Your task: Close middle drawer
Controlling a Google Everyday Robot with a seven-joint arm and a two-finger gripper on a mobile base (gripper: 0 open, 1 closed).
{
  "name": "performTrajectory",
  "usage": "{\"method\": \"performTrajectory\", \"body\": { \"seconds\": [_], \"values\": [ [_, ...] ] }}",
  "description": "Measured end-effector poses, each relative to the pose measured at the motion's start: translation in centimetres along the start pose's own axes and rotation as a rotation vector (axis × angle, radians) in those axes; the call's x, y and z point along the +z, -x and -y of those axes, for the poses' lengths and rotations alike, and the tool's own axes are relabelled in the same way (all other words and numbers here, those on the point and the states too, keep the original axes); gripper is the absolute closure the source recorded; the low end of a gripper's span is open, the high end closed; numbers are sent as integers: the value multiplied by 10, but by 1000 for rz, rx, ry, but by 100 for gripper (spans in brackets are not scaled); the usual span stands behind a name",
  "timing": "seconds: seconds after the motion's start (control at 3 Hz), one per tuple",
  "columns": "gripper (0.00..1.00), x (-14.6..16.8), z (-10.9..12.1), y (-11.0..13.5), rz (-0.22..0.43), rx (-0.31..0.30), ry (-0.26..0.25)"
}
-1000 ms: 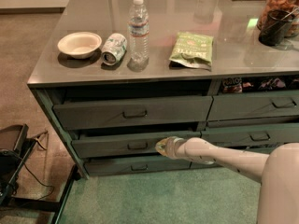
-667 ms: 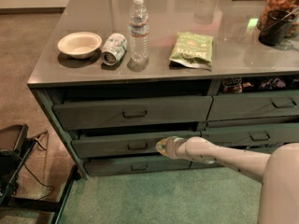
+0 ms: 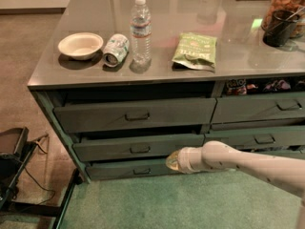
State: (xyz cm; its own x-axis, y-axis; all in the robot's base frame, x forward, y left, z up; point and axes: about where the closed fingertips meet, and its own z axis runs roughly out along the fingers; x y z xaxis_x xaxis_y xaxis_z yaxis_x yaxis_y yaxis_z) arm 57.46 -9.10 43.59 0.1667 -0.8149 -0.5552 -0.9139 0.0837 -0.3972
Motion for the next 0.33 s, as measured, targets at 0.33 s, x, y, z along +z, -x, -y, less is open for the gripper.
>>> {"method": "performTrajectory", "body": {
  "seconds": [0.33],
  "values": [
    [91,-53,-31,26,-14,69,54]
  ]
}}
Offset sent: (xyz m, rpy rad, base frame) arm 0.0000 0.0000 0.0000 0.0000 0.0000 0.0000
